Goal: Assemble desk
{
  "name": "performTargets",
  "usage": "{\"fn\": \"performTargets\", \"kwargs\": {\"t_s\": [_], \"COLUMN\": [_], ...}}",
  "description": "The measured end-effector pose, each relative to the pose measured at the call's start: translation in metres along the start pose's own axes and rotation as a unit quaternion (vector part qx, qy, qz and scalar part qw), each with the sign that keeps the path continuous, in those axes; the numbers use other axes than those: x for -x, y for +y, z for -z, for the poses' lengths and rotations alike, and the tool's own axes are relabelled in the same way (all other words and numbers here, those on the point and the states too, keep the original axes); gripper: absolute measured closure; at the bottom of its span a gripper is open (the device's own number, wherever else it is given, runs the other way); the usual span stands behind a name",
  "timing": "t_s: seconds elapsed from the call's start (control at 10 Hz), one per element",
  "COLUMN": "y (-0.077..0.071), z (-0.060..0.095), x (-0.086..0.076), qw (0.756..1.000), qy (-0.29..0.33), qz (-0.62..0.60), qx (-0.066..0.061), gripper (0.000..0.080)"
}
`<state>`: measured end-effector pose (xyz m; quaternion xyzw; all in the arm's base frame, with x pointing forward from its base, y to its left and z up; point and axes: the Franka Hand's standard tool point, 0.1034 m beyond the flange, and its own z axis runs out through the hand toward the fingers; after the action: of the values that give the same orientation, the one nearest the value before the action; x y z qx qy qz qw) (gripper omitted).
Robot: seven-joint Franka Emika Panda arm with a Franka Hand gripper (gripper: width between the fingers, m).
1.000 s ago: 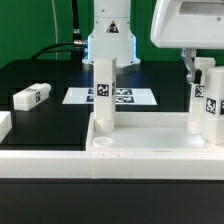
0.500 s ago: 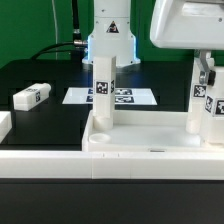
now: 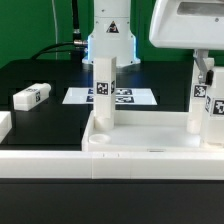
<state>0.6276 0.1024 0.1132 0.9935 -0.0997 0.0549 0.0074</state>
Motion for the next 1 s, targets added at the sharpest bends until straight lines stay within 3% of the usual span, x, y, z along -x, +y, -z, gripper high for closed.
{"fn": "performTargets", "kwargs": {"t_s": [0.4, 1.0], "y": [0.0012, -0.0007], "z": [-0.0013, -0.0018], "x": [0.0011, 0.0017], "qw": [0.983, 0.901], "qy": [-0.006, -0.017], "qz": [-0.183, -0.433], "qx": [-0.015, -0.022], "gripper": [0.0509, 0.0509]}}
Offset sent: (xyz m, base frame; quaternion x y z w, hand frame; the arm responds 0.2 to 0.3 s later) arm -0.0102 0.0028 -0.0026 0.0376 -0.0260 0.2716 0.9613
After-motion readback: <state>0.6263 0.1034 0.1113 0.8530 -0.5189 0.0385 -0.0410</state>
